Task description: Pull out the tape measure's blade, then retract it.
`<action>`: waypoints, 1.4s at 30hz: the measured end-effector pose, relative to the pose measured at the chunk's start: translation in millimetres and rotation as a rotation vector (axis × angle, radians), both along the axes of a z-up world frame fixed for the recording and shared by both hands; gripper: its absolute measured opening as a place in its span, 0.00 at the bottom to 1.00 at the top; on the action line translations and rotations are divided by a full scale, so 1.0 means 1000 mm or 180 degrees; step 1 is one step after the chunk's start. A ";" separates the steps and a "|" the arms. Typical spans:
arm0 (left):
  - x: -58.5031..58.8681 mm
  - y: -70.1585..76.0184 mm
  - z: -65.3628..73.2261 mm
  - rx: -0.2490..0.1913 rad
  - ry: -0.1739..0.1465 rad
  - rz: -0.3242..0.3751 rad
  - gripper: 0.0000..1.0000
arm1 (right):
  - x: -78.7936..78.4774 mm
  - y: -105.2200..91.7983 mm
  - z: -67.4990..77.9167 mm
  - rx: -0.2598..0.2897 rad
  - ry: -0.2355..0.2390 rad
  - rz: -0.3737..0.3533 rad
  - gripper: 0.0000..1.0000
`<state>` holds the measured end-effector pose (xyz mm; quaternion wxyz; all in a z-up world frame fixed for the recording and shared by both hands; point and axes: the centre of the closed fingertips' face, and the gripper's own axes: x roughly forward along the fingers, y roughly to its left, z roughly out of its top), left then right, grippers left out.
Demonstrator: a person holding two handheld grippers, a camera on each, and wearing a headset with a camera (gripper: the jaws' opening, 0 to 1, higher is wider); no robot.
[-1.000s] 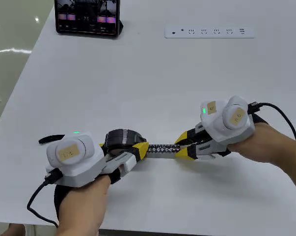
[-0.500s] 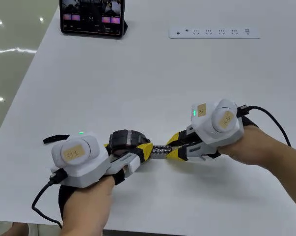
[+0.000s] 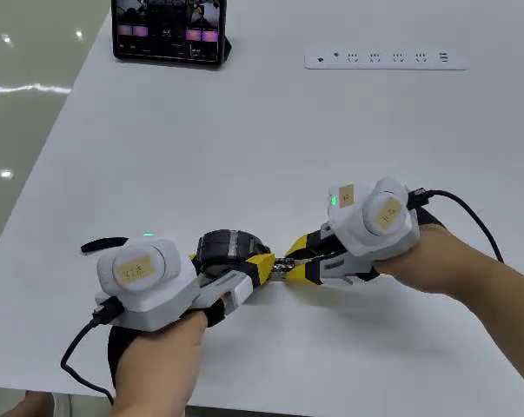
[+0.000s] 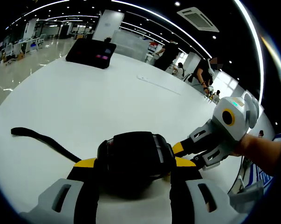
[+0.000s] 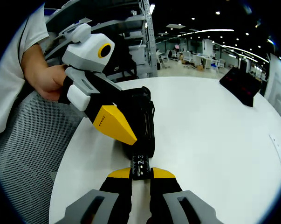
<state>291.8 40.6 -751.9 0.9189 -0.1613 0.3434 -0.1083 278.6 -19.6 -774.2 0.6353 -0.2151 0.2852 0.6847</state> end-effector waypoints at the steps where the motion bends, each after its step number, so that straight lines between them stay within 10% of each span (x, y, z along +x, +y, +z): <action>1: 0.000 0.000 0.000 0.0001 0.0001 0.0000 0.57 | 0.000 0.001 0.000 0.0004 -0.0004 0.0001 0.10; 34: 0.000 -0.001 0.000 -0.0079 -0.0014 0.0002 0.59 | -0.002 0.014 0.000 0.0060 -0.0053 -0.0021 0.12; 42: -0.001 -0.002 0.002 -0.0115 -0.0026 -0.0055 0.59 | -0.003 0.013 0.001 0.0069 0.0008 -0.0083 0.27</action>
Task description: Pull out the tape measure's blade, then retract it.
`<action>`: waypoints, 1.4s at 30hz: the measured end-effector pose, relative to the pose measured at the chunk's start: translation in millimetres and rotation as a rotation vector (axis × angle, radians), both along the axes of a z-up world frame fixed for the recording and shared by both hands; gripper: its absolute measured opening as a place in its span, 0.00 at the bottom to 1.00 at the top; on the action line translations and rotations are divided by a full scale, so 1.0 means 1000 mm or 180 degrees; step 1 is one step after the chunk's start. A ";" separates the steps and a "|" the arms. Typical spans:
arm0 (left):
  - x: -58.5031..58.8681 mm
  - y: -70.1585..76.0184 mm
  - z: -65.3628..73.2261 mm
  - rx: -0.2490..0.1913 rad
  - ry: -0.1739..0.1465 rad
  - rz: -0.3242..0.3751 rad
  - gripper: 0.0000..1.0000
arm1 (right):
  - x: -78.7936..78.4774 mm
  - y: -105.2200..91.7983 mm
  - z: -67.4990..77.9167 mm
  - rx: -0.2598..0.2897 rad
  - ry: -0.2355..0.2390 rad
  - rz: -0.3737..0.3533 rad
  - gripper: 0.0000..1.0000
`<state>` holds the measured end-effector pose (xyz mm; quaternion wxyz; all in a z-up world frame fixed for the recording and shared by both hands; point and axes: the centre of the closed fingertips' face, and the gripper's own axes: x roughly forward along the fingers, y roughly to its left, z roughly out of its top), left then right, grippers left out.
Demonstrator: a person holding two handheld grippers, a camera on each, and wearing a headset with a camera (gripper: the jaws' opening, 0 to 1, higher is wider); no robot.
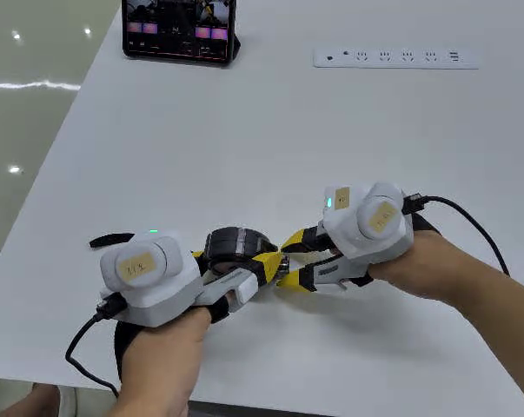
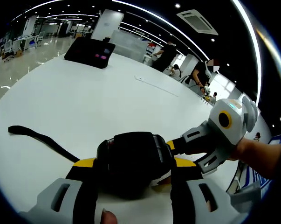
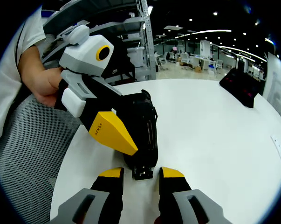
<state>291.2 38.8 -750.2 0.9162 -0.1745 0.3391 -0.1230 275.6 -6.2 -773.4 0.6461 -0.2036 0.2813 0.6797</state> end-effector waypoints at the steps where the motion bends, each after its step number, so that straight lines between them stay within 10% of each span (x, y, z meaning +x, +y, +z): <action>1: 0.000 0.000 0.000 0.0010 -0.0002 -0.0006 0.59 | 0.000 0.000 0.000 0.0000 0.0001 -0.0004 0.28; 42: -0.009 0.013 0.015 0.0752 -0.0317 -0.0833 0.64 | 0.004 -0.020 0.018 0.0097 -0.0004 -0.0369 0.50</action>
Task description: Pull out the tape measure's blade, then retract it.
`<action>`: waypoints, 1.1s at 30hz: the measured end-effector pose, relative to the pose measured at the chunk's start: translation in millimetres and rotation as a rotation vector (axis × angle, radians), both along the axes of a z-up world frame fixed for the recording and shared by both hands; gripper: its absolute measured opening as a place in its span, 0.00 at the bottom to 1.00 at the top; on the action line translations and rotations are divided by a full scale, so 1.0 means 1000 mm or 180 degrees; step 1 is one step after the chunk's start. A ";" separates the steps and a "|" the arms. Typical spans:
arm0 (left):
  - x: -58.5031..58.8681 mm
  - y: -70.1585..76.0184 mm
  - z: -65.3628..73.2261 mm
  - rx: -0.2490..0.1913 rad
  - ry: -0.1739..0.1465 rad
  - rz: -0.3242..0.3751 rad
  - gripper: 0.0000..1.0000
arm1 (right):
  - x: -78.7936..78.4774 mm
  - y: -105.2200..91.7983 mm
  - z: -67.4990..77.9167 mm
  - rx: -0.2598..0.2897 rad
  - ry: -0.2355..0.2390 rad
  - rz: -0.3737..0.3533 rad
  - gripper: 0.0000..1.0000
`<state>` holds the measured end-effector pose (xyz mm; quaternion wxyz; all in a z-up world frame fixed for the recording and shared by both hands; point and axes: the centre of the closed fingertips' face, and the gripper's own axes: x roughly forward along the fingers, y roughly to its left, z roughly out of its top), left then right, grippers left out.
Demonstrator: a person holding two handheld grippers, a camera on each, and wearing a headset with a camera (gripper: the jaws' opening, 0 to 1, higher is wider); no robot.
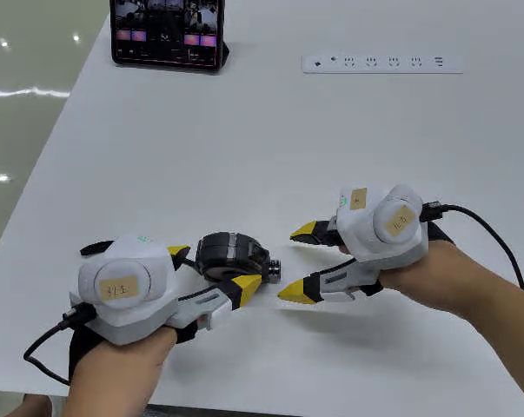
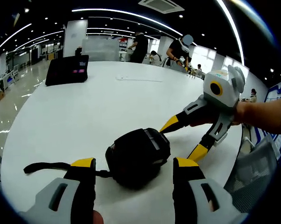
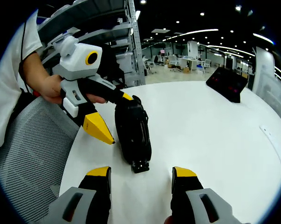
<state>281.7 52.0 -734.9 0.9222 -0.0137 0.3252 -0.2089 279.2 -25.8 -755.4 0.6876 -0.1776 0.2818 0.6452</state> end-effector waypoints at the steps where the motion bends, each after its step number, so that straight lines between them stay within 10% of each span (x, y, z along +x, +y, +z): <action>1: -0.001 0.000 0.001 0.0042 -0.0017 -0.0064 0.65 | 0.000 -0.002 0.002 0.0005 -0.0006 -0.0013 0.51; 25: -0.016 0.019 0.017 0.0487 -0.0186 -0.0575 0.80 | -0.011 -0.053 0.025 0.0035 -0.0154 -0.0523 0.78; 33: -0.022 0.020 0.021 0.0382 -0.0200 -0.0646 0.78 | -0.018 -0.071 0.026 0.0004 -0.0152 -0.0626 0.80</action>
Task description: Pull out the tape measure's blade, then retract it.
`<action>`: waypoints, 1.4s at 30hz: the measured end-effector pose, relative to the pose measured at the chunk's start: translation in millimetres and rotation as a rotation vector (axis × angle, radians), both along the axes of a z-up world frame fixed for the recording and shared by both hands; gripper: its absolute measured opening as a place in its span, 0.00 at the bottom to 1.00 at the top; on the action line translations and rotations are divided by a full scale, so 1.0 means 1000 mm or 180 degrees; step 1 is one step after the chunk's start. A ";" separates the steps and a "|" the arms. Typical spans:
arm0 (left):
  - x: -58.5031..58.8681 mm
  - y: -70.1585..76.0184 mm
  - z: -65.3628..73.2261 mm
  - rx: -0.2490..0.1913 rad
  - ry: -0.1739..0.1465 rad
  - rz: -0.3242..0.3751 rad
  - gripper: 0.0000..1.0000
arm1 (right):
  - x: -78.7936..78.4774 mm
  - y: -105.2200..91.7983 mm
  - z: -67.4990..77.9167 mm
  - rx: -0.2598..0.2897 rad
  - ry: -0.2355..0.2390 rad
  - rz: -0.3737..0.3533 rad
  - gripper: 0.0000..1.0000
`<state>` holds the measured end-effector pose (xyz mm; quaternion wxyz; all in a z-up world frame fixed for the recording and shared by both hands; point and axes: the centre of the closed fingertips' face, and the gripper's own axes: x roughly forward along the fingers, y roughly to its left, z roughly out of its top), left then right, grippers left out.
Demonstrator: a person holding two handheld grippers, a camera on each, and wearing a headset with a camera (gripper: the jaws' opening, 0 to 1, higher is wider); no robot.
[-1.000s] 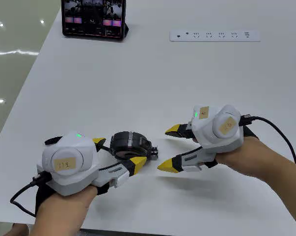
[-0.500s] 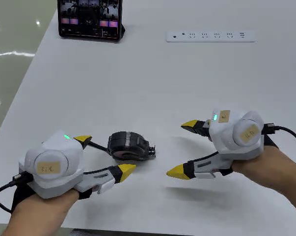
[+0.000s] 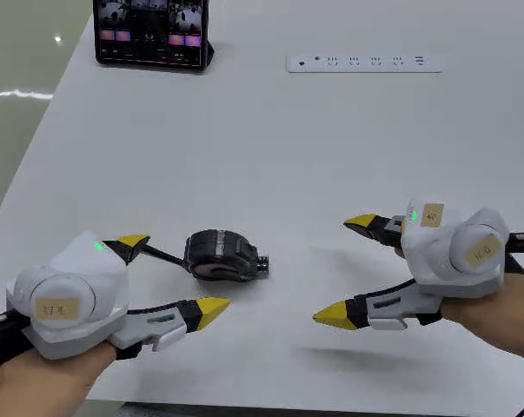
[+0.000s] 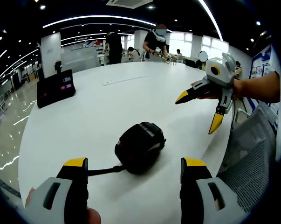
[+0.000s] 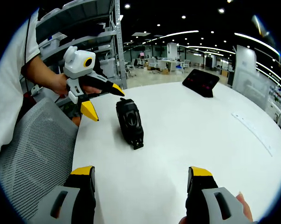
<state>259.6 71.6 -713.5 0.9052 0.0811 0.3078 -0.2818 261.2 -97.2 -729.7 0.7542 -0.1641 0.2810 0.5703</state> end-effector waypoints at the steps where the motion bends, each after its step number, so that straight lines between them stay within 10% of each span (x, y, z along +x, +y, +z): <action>1: 0.000 0.000 0.001 -0.0028 0.0004 -0.0005 0.78 | -0.001 -0.002 0.000 -0.0003 0.0008 -0.0015 0.81; 42: -0.024 0.008 0.006 0.0052 -0.0008 -0.0458 0.99 | -0.022 -0.060 0.014 0.0091 0.0092 -0.0488 0.97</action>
